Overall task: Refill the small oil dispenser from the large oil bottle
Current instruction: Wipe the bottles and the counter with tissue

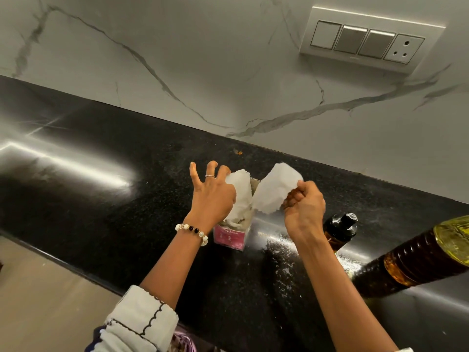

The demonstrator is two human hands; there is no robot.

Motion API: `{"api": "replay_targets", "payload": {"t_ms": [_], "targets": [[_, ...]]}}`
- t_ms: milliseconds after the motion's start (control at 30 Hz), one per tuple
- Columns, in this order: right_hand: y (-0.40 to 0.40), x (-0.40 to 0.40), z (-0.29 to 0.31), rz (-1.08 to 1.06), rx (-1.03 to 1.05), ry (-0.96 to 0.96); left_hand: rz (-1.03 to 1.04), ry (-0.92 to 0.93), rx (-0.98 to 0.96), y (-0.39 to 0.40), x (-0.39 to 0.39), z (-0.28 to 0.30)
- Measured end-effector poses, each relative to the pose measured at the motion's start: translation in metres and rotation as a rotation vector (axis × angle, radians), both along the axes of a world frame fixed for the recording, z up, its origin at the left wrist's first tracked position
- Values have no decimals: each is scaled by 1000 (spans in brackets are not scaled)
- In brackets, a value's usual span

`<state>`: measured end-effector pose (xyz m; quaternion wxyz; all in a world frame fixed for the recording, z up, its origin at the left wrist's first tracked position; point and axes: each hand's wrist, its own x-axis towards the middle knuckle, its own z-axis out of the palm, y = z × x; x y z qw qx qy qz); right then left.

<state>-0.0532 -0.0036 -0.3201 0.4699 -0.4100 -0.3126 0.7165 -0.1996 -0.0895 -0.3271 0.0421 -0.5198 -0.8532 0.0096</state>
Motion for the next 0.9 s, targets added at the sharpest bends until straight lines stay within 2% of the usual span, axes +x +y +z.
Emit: {"api": "replay_targets", "payload": {"t_ms": [133, 233, 300, 367, 433, 533, 633, 700, 800, 900], "targets": [[5, 19, 5, -22, -86, 176, 25, -232, 153, 3, 9, 3], [5, 36, 11, 23, -97, 200, -44, -226, 188, 9, 21, 9], [3, 52, 18, 29, -102, 231, -90, -329, 262, 16, 36, 14], [2, 69, 26, 26, -89, 242, -130, -577, 448, 23, 56, 25], [2, 93, 36, 46, -59, 244, -204, -948, 602, 28, 82, 41], [5, 133, 47, 108, -26, 237, -214, -1467, 454, 35, 129, 63], [9, 178, 58, 144, 30, 203, -144, -1764, 380, 46, 176, 75], [11, 205, 64, 123, 79, 148, -140, -1810, 383, 53, 203, 78], [12, 245, 69, 76, 136, 72, -221, -1744, 364, 64, 242, 79], [14, 278, 72, 77, 148, 92, -274, -1735, 269, 72, 280, 83]]}}
